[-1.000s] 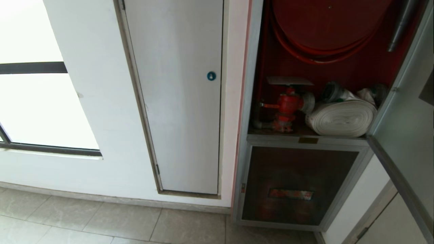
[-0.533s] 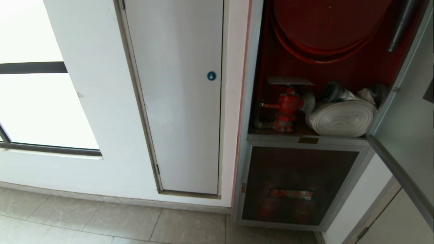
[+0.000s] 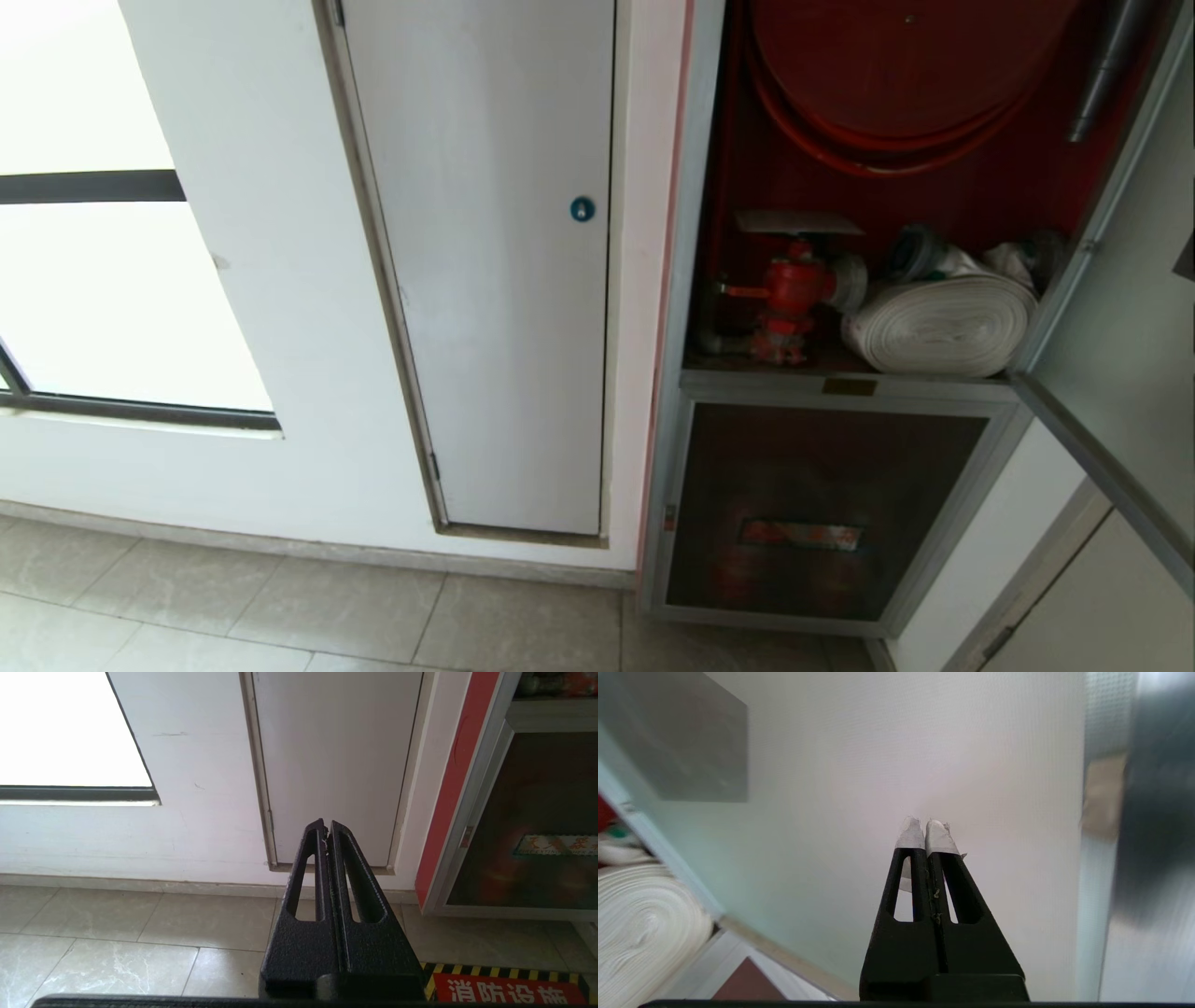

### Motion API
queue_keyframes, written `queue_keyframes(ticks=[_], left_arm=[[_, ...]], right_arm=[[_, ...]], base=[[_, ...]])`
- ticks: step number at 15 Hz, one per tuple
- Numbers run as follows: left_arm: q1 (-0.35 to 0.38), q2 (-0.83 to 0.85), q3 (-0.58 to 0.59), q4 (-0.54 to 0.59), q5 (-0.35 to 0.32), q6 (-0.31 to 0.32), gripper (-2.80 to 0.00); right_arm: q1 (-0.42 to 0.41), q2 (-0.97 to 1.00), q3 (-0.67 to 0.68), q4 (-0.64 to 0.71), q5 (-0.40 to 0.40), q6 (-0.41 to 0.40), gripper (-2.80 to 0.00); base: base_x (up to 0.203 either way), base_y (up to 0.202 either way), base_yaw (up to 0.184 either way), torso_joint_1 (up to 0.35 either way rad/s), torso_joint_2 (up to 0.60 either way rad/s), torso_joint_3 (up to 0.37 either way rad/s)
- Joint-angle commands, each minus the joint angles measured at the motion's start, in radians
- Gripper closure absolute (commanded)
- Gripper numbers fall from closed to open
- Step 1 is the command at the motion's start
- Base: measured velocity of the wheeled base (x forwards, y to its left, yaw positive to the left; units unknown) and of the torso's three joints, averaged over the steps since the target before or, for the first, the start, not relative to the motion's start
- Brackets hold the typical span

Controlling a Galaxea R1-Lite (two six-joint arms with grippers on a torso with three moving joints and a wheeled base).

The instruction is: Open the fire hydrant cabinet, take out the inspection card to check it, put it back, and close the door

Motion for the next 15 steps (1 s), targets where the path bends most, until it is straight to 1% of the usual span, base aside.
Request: queue_keyframes(ticks=[1,3,8,9,12,15], left_arm=[[0.000,0.000,0.014,0.000,0.000,0.000,0.00],[0.000,0.000,0.014,0.000,0.001,0.000,0.00],[0.000,0.000,0.014,0.000,0.001,0.000,0.00],[0.000,0.000,0.014,0.000,0.000,0.000,0.00],[0.000,0.000,0.014,0.000,0.001,-0.001,0.00],[0.000,0.000,0.014,0.000,0.000,-0.001,0.00]], right_arm=[[-0.056,0.057,-0.020,-0.009,0.014,0.012,0.00],[-0.084,0.072,-0.027,-0.009,0.042,0.025,0.00],[-0.072,0.074,-0.016,-0.010,0.063,0.028,0.00],[-0.056,0.074,-0.015,-0.011,0.074,0.028,0.00],[0.051,0.079,-0.009,-0.015,0.138,0.036,0.00],[0.168,0.102,0.010,-0.015,0.160,0.042,0.00]], base=[[0.000,0.000,0.000,0.000,0.00,0.000],[0.000,0.000,0.000,0.000,0.00,0.000],[0.000,0.000,0.000,0.000,0.00,0.000],[0.000,0.000,0.000,0.000,0.00,0.000],[0.000,0.000,0.000,0.000,0.00,0.000],[0.000,0.000,0.000,0.000,0.00,0.000]])
